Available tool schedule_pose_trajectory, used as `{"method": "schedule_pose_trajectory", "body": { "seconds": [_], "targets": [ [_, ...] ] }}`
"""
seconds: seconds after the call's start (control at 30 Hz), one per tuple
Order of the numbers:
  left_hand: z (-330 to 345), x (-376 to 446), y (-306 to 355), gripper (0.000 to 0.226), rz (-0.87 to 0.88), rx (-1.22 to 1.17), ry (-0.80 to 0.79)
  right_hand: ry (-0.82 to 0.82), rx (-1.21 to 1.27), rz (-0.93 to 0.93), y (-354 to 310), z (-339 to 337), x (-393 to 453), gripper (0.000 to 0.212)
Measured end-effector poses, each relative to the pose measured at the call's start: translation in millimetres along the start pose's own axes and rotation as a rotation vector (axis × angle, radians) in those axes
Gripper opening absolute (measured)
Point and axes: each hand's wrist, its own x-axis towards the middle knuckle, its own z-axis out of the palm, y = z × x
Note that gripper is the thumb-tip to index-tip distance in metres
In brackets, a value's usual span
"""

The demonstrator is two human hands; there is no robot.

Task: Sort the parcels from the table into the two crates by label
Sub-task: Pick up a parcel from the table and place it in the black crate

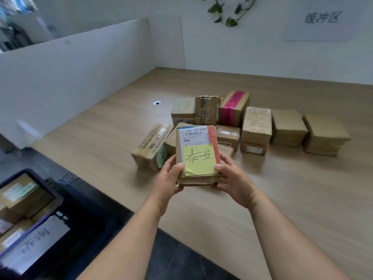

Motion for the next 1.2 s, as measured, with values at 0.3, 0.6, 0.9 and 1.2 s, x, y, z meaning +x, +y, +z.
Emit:
{"method": "schedule_pose_trajectory", "body": {
  "seconds": [0.3,0.6,0.9,1.2],
  "targets": [
    [-100,-26,-17,0.051,0.008,0.028,0.068,-0.117,-0.171,0.006,4,94,21,0.064],
    [-261,-78,-32,0.044,0.058,0.100,0.348,-0.244,-0.176,0.081,41,246,48,0.061],
    [-407,-149,-75,0.043,0.010,0.160,0.583,-0.405,-0.246,0.151,100,406,67,0.057],
    [-514,-225,-120,0.048,-0.114,0.144,0.785,-0.588,-0.379,0.179,161,544,64,0.049]
  ]
}}
